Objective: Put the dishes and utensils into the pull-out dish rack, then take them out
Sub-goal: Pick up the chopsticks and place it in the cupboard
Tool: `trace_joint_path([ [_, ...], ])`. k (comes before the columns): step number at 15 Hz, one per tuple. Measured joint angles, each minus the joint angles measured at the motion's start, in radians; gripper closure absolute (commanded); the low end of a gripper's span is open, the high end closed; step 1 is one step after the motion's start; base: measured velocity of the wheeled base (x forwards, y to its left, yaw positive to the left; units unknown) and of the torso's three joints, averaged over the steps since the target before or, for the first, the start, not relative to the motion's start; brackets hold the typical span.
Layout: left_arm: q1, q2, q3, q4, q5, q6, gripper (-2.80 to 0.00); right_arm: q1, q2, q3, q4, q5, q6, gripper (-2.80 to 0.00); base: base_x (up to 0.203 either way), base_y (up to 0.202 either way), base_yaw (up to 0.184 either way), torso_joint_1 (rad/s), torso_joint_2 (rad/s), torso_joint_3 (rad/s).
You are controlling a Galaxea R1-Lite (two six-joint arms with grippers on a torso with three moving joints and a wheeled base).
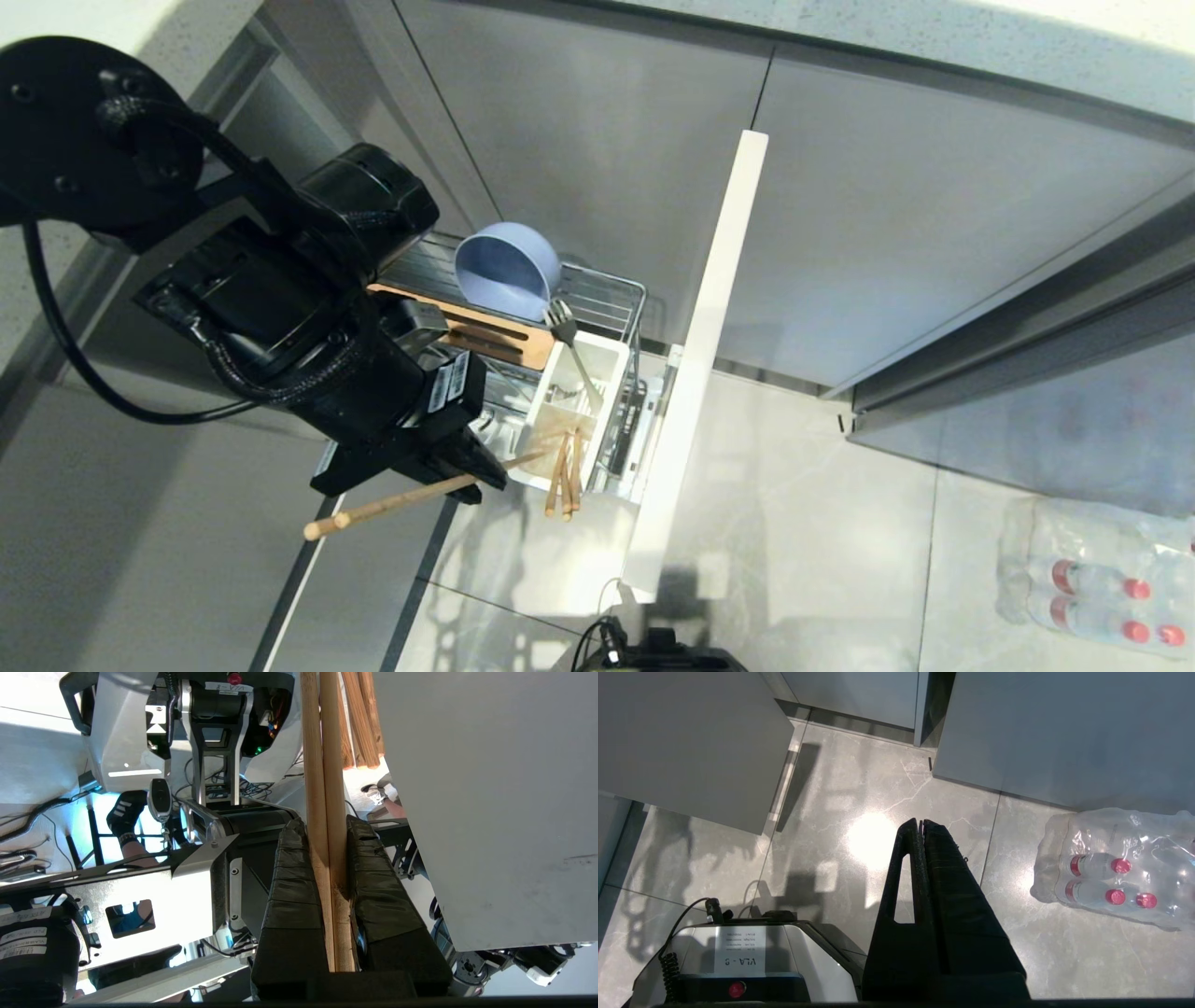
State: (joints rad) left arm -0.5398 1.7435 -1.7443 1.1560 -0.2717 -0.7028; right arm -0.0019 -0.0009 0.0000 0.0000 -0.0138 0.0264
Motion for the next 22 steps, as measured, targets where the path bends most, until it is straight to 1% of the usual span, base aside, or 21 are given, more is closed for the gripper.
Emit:
trace_joint_path([
  [12, 0.011, 0.05, -0.006, -0.006, 0.0, -0.016, 0.0, 0.0, 0.0, 0.0, 0.0, 0.0, 0.0, 0.0, 0.0, 0.0, 0.0, 0.0, 0.0, 0.0],
  [16, 0.02, 0.083, -0.004, -0.087, -0.001, -0.052, 0.0, 0.0, 0.0, 0.0, 0.0, 0.0, 0.0, 0.0, 0.0, 0.0, 0.0, 0.0, 0.0, 0.0],
  [22, 0.021, 0.153, -0.028, -0.119, -0.002, -0.071, 0.0, 0.0, 0.0, 0.0, 0.0, 0.0, 0.0, 0.0, 0.0, 0.0, 0.0, 0.0, 0.0, 0.0],
])
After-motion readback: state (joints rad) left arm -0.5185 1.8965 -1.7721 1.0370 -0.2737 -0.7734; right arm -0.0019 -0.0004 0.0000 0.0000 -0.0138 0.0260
